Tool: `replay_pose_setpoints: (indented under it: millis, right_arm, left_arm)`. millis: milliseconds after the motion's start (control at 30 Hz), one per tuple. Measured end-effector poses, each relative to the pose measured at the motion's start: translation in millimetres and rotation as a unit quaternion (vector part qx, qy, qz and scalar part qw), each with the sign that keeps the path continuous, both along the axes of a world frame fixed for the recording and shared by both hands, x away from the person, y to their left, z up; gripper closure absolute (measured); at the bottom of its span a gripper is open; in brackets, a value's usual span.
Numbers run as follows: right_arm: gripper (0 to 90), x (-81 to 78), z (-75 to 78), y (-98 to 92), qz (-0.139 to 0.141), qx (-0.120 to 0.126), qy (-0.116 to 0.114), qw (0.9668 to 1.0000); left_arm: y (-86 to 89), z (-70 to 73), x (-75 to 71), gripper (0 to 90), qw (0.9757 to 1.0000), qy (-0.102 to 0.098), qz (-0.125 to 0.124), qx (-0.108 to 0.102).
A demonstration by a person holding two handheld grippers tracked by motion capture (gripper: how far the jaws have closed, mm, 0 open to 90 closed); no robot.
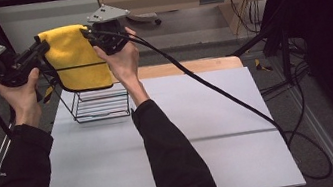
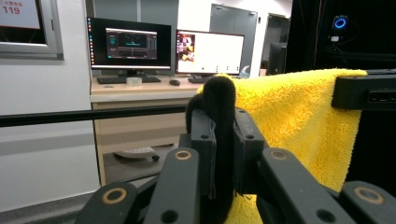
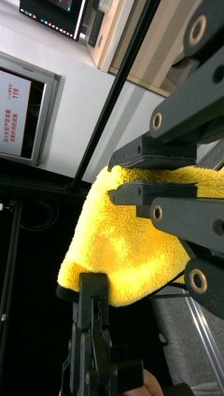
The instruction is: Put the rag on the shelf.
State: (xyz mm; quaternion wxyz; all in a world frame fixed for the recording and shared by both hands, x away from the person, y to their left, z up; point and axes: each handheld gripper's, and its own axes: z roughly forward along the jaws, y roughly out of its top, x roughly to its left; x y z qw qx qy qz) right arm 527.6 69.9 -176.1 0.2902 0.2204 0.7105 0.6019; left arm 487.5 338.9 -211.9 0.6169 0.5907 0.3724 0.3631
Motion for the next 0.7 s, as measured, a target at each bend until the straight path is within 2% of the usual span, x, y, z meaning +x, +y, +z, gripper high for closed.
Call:
replay_pose_setpoints:
  millis: [100,300,467,700]
  right_arm:
    - [82.7,-1.4,-2.9,-1.4,0.003,-0.002,0.003,1.0000]
    - [82.4,-7.6,-5.2,-2.9,0.019,-0.007,0.003,0.9998]
    - [82.3,-15.4,-8.9,-0.7,0.026,-0.030,-0.001,0.9992]
    - [82.1,-26.2,-10.1,0.1,0.034,-0.049,0.006,0.9982]
  left_arm:
    - [-0.5,-0.9,-2.6,81.3,1.0000,-0.002,0.001,0.006]
    - [2.1,-6.5,-9.0,81.0,1.0000,0.002,-0.003,0.005]
    - [4.5,-11.4,-15.5,80.4,0.9998,0.011,-0.005,0.013]
    - [7.0,-18.1,-24.8,79.7,0.9997,0.017,-0.012,0.016]
